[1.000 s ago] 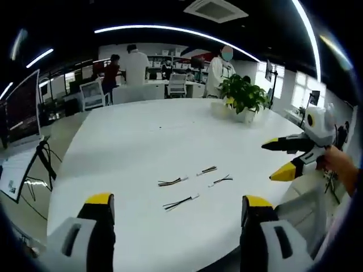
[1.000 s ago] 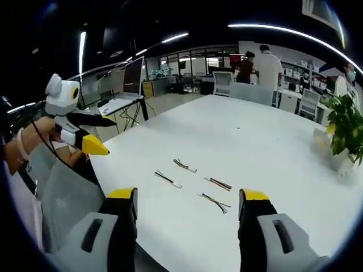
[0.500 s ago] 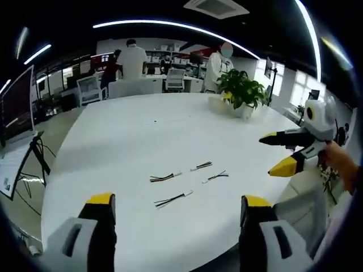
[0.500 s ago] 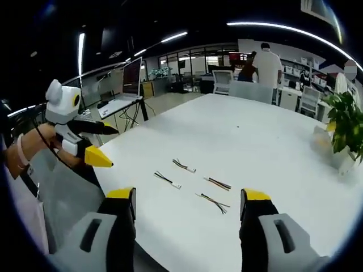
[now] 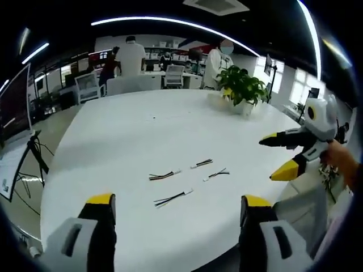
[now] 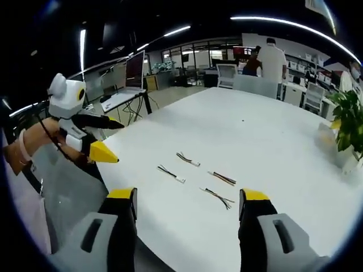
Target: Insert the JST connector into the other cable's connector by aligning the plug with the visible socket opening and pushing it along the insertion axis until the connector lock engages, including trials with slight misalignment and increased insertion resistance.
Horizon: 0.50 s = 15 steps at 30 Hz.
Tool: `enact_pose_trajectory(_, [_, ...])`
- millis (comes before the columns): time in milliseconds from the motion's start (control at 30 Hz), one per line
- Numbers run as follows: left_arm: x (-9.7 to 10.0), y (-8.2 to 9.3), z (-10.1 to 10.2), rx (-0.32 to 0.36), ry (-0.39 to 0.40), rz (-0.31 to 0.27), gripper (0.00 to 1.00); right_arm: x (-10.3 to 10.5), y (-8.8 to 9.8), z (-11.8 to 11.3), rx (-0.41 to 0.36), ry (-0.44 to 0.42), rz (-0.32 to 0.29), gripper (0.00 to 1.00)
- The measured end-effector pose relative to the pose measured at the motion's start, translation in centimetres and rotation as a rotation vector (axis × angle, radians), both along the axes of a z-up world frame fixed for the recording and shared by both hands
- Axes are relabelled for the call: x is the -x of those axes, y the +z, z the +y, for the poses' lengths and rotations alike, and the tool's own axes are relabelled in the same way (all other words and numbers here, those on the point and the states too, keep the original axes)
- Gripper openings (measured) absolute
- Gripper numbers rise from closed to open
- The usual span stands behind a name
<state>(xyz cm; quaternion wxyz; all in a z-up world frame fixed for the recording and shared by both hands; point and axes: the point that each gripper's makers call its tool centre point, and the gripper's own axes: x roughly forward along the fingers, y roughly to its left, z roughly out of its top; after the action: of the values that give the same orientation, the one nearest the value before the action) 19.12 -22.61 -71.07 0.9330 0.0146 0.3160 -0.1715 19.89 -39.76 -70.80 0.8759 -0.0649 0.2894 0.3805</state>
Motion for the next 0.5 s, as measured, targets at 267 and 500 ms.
enact_pose_trajectory(267, [0.4, -0.4, -0.1, 0.007, -0.002, 0.012, 0.91, 0.0, -0.2, -0.5, 0.002, -0.025, 0.011, 0.71])
enact_pose_trajectory(500, [1.2, -1.1, -0.7, 0.014, -0.015, 0.045, 0.91, 0.1, -0.5, -0.8, 0.009, -0.034, 0.025, 0.71])
